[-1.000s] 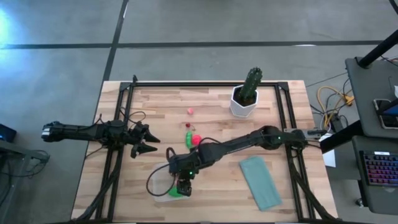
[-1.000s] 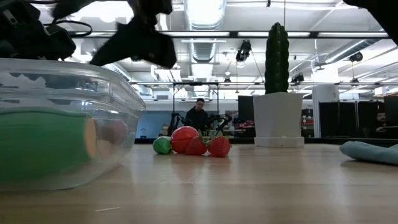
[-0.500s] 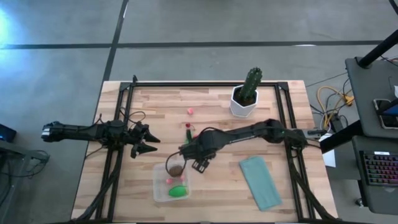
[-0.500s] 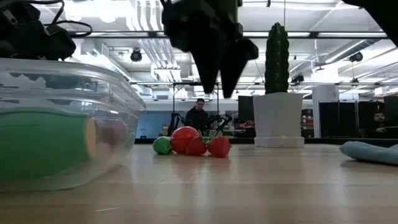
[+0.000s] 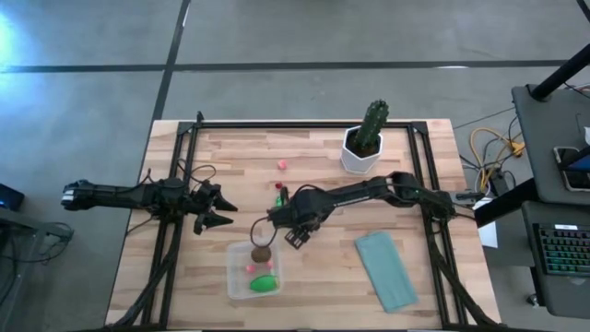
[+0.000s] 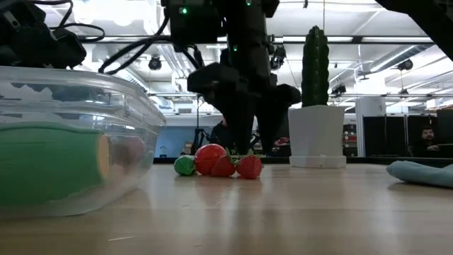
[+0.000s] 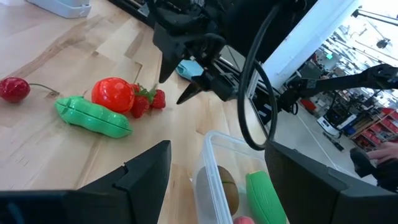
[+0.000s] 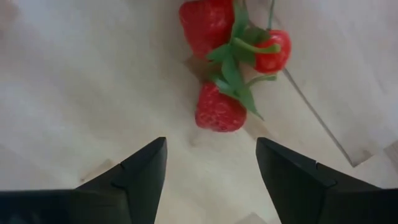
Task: Pick and placing Produce into tupperware
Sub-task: Put the right red strawberry into the transparent bin
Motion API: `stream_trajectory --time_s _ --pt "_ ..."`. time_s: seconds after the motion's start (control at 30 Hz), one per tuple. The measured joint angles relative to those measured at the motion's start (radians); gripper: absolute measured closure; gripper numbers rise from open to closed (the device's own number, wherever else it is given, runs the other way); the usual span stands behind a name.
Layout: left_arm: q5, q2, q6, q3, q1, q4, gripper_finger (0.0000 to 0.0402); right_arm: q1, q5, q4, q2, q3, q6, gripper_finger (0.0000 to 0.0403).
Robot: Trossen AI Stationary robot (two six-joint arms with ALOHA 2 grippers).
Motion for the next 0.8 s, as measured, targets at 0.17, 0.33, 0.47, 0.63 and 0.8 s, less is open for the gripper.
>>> stream_trajectory --time_s 0.17,0.33,0.47,0.63,0.8 --pt "0.0 0.001 0.0 -0.001 0.0 0.001 0.0155 -0.013 0.021 0.064 0.0 -0.031 0.017 0.0185" --pt "0.0 0.0 0.0 0.0 0.0 0.001 0.0155 -0.017 0.022 0.122 0.0 -0.077 0.029 0.0205" --pt "0.0 0.0 0.0 -0.001 0.0 0.001 0.0155 -0.016 0.022 0.128 0.0 -0.098 0.025 0.0206" --pt "0.0 0.0 0.0 -0.001 0.0 0.001 0.0155 -0.016 0.02 0.128 0.0 -0.118 0.008 0.0219" --pt "0.0 0.0 0.0 -0.001 0.0 0.001 0.0155 -0.016 0.017 0.13 0.0 -0.114 -0.006 0.0266"
